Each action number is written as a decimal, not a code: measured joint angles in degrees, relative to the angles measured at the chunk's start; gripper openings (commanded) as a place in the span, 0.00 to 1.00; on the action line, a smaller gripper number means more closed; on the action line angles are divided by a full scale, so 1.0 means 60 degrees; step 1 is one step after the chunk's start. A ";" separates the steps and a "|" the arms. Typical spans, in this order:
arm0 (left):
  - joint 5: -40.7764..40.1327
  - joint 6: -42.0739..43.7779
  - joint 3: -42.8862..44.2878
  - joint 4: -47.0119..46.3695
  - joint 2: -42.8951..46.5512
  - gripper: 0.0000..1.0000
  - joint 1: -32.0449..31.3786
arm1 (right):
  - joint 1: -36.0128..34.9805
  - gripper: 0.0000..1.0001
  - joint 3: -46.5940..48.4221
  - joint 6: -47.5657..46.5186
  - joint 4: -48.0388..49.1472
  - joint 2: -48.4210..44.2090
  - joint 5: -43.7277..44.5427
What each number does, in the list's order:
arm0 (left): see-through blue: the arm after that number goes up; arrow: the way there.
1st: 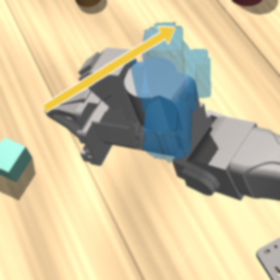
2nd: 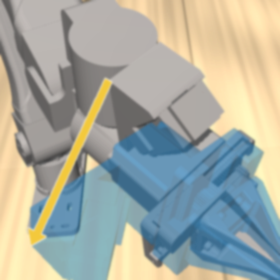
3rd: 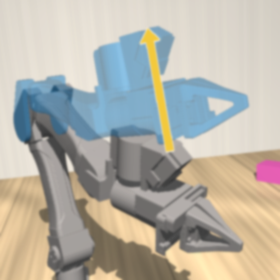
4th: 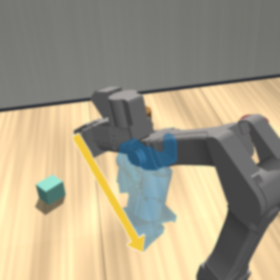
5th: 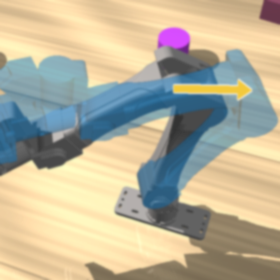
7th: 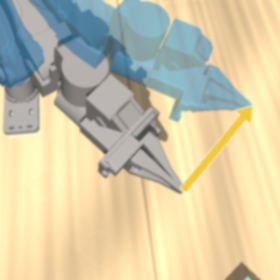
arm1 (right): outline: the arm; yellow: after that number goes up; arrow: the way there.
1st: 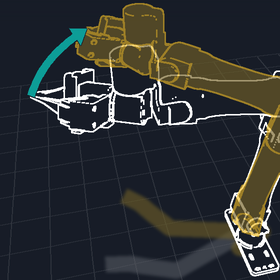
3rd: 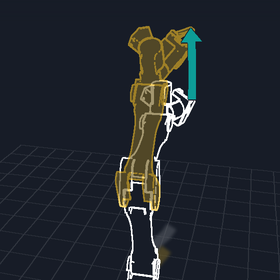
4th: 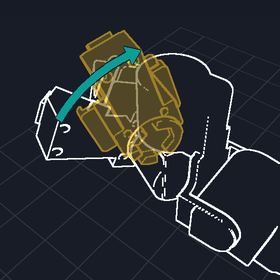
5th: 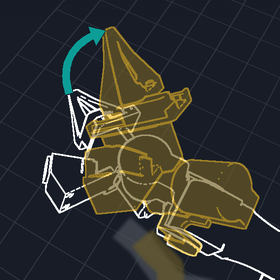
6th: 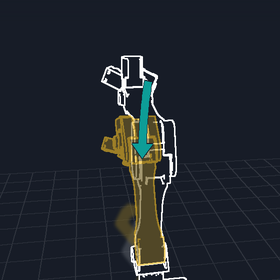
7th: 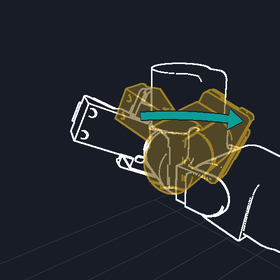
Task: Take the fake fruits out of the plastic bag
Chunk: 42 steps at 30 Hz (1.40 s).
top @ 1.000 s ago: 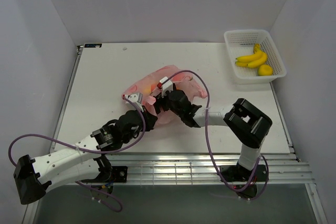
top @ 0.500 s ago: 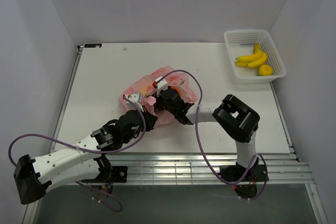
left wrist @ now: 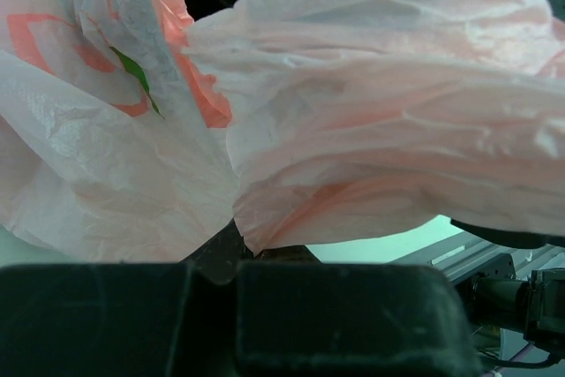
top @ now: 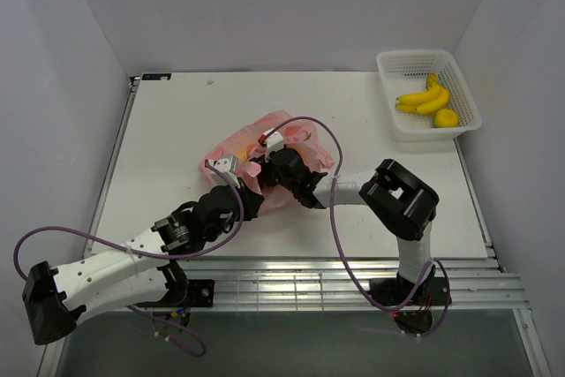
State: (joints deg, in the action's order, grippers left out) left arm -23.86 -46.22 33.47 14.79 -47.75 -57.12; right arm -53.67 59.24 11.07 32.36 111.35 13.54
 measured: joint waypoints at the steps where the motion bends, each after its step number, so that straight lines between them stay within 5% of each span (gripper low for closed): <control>1: -0.0029 -0.0029 0.0000 0.0007 0.0018 0.00 0.0000 | 0.0000 0.34 -0.0036 -0.0040 -0.0047 -0.0080 0.0000; 9: -0.0361 -0.0280 0.0000 0.0040 0.0193 0.00 0.0000 | -0.0004 0.23 -0.0874 -0.0211 -0.0594 -0.2269 -0.0080; 20: -0.0568 -0.0495 -0.0018 0.0033 0.0193 0.00 0.0000 | 0.0022 0.23 -0.1668 -0.0233 -0.3337 -0.7464 0.0255; 24: -0.0550 -0.0492 -0.0018 0.0025 0.0124 0.00 -0.0004 | 0.0943 0.24 -0.1446 -0.0525 -0.4193 -0.8637 0.0678; 33: -0.0160 -0.0379 -0.0018 -0.0055 -0.0135 0.00 -0.0004 | 0.7362 0.23 0.0765 -0.1126 -0.4911 -0.6309 -0.0605; 42: 0.0098 -0.0270 -0.0018 -0.0055 -0.0102 0.00 -0.0004 | 1.0083 0.51 0.2991 -0.0929 -0.5686 -0.2379 -0.1217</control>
State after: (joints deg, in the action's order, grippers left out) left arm -23.27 -47.83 33.36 14.46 -48.36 -57.14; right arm 6.83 77.19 5.50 -1.76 97.08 6.24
